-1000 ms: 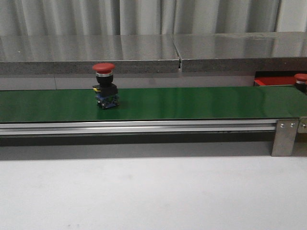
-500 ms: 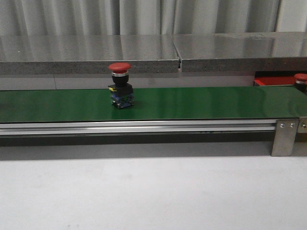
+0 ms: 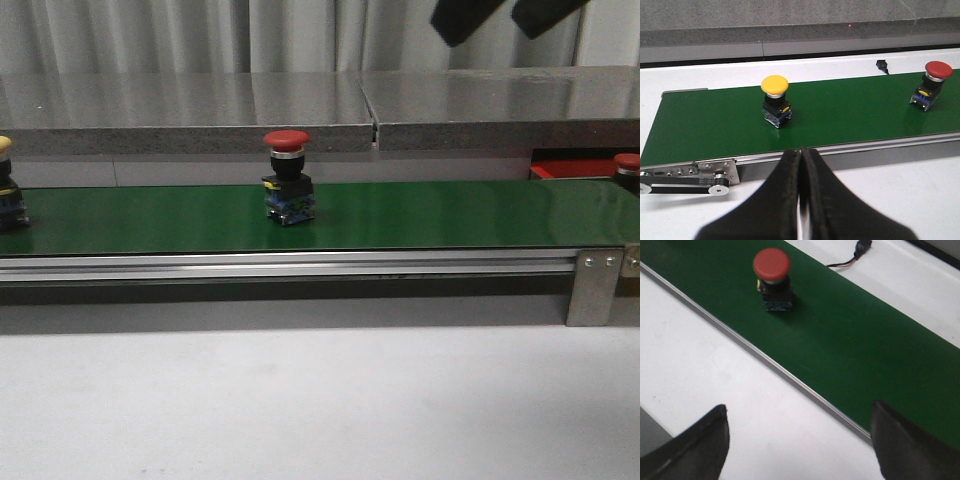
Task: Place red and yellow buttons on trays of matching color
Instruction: 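Lower the right gripper over the red button arriving on the belt, then close the right gripper on the red button and lift it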
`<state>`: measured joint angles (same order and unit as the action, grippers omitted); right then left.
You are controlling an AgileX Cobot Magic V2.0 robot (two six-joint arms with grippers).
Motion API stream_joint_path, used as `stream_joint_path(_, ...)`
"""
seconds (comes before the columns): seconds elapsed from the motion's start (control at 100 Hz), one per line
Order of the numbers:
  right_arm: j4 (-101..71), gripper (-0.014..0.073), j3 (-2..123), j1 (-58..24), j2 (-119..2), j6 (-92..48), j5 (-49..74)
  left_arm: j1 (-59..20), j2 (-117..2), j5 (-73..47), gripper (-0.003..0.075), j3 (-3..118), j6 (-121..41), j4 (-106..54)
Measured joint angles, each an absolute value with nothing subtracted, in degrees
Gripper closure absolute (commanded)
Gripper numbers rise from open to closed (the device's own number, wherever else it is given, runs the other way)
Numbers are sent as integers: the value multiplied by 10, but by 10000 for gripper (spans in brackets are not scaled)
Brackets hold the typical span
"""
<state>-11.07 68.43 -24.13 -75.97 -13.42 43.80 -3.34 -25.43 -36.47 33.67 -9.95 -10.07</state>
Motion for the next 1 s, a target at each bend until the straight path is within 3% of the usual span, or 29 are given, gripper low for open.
stream_joint_path(0.4, -113, -8, 913, -262, -970, -134, 617, -33, -254, -365, 739, 337, -100, -101)
stream_joint_path(0.91, -59, -8, 995, -261, -1107, -134, 566, -33, -254, -363, 739, 336, -101, -94)
stream_joint_path(1.0, -56, 34, 995, -259, -1120, -134, 557, -33, -254, -363, 739, 336, -102, -76)
